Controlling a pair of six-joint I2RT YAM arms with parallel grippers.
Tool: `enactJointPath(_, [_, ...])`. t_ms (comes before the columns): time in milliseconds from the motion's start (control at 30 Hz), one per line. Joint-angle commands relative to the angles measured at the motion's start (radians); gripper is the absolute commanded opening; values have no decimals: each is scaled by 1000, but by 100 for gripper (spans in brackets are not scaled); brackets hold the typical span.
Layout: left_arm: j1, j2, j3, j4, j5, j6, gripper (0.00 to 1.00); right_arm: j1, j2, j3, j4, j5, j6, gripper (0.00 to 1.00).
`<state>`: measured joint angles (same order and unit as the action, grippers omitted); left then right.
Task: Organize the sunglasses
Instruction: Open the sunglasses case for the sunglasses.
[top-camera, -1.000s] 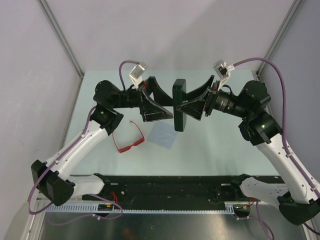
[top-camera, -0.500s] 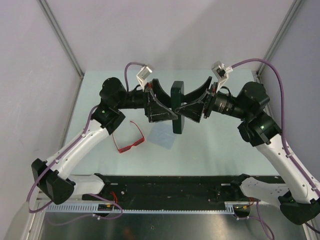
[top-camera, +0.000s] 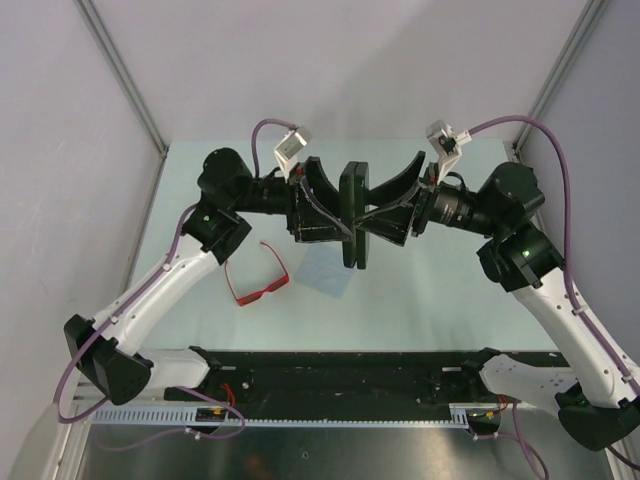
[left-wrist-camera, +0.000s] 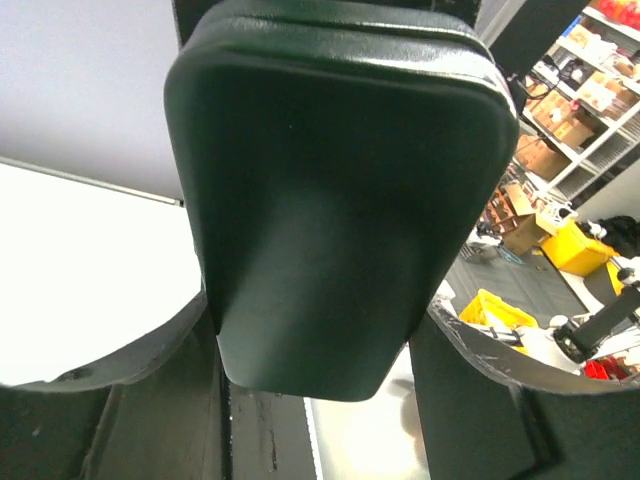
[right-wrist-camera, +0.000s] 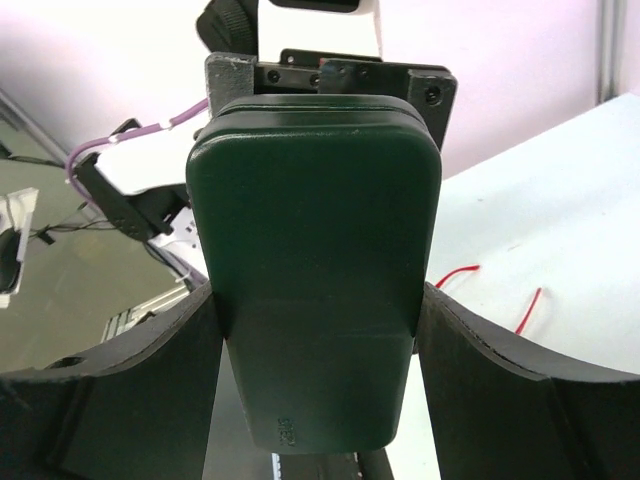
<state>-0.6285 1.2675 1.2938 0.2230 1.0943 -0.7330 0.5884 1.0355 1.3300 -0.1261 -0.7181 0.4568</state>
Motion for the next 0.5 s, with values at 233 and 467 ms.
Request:
enactJointPath(233, [-5, 0, 142, 102, 243, 6, 0, -41, -37, 17, 97, -245, 37, 0])
enactJointPath(467, [4, -26, 159, 111, 352, 89, 0, -39, -48, 17, 152, -322, 71, 0])
